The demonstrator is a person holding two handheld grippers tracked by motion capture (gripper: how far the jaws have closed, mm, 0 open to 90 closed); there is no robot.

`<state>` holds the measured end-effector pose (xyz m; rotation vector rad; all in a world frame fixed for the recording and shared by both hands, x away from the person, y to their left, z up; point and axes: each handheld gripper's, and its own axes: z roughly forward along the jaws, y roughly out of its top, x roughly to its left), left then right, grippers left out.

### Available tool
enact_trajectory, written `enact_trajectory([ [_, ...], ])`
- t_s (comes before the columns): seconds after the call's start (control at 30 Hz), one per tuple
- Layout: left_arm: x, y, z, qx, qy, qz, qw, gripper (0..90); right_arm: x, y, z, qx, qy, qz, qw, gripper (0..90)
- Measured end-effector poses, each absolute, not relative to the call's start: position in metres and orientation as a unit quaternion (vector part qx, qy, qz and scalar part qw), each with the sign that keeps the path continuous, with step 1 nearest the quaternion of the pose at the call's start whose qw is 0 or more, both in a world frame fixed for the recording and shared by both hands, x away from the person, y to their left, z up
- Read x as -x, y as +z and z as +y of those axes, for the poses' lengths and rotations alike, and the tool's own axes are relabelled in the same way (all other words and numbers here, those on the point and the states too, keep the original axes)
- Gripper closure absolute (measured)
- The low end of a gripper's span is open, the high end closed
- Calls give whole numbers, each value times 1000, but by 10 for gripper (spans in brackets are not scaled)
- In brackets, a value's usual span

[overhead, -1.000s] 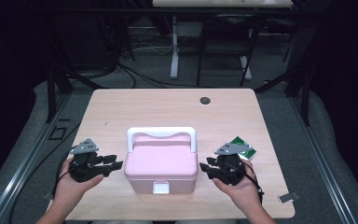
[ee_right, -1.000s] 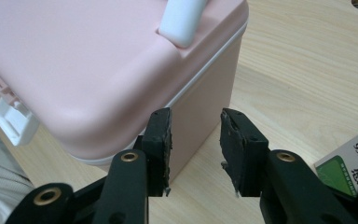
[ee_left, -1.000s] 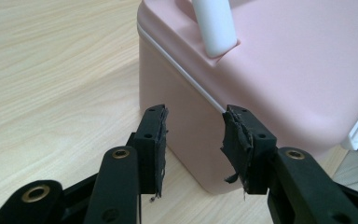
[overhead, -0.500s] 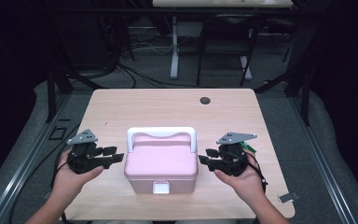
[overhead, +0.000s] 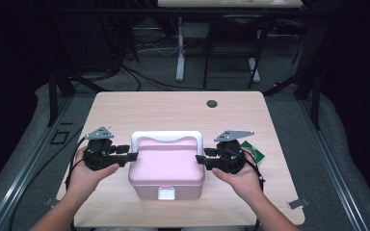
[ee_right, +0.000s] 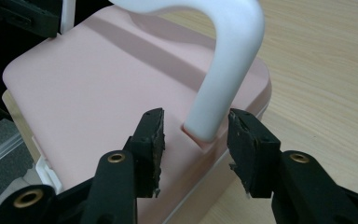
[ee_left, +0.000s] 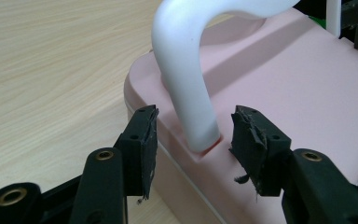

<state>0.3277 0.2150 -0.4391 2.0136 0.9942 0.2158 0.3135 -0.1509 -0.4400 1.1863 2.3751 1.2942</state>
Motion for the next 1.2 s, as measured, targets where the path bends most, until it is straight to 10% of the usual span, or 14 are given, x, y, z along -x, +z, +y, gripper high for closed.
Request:
enact_trajectory([
  [1.2,-306,-438,208,-819,109,358,434,734,-296,-440,-148,-380,444,801,128,737],
])
